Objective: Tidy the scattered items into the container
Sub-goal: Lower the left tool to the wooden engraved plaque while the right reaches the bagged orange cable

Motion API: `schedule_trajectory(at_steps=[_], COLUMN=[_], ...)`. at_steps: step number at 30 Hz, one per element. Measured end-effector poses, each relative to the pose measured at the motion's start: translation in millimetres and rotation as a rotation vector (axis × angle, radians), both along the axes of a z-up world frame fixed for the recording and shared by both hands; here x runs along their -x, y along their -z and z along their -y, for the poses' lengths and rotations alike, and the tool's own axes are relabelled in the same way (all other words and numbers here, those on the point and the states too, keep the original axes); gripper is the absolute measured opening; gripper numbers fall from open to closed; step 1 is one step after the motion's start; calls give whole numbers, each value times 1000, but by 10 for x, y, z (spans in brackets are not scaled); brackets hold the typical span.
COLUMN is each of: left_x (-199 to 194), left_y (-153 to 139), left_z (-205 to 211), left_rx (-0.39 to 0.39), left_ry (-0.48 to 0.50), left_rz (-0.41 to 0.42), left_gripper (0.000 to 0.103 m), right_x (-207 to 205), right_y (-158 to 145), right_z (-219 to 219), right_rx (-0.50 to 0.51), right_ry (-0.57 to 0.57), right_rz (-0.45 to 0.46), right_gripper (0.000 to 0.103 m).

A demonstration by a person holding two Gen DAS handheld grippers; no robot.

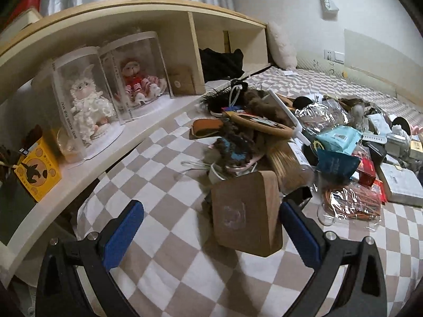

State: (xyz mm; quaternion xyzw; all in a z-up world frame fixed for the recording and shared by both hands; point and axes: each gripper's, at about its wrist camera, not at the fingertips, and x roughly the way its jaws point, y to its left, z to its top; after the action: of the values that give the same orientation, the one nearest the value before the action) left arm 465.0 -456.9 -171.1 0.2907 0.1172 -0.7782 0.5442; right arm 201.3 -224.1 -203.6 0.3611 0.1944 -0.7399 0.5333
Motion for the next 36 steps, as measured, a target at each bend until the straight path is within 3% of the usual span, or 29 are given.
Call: schedule_trajectory(at_steps=[4,11,13,18,20,21,27,30,31,34,36], left_x=[-139,-332,-349,-372,-350,-338,-357,-363,-360,-354,-364], left_y=[-18,47,102,183,231,257,387,414,418,427,435], left_z=[-17,43,75,85,101,110,82,18,-13,-75,-102], left_rx=[5,-40,-62,-104,-133,-148,-204,-212,-213,-204,-206], left_ry=[-16,-43,-39,4,23,32,40,45,50,55,55], left_rz=[-21,-64,-70,-114,-124,-128,-151,-147,-142,-118,-116], left_gripper=[103,103,103,102,92,91,91,89,84,82,81], right_x=[-204,-496,-621,-965,-1039,-1076,-1313,-1375,-1377,-1376,-1394], right_y=[-23,-54,-39,132,221,266,457,505,512,524,536], right_z=[297,916,1063,1213,1170,1148,1063,1161,1200,1303,1341], right_rx=[8,36,31,-65,-115,-140,-206,-207,-202,-197,-197], right_ry=[-60,-211,-265,-399,-441,-461,-507,-504,-497,-487,-492], right_rz=[-27,-47,-117,-411,-522,-578,-927,-1006,-1020,-1021,-1022], right_gripper=[84,84,84,84,84,84,84,84,84,83,75])
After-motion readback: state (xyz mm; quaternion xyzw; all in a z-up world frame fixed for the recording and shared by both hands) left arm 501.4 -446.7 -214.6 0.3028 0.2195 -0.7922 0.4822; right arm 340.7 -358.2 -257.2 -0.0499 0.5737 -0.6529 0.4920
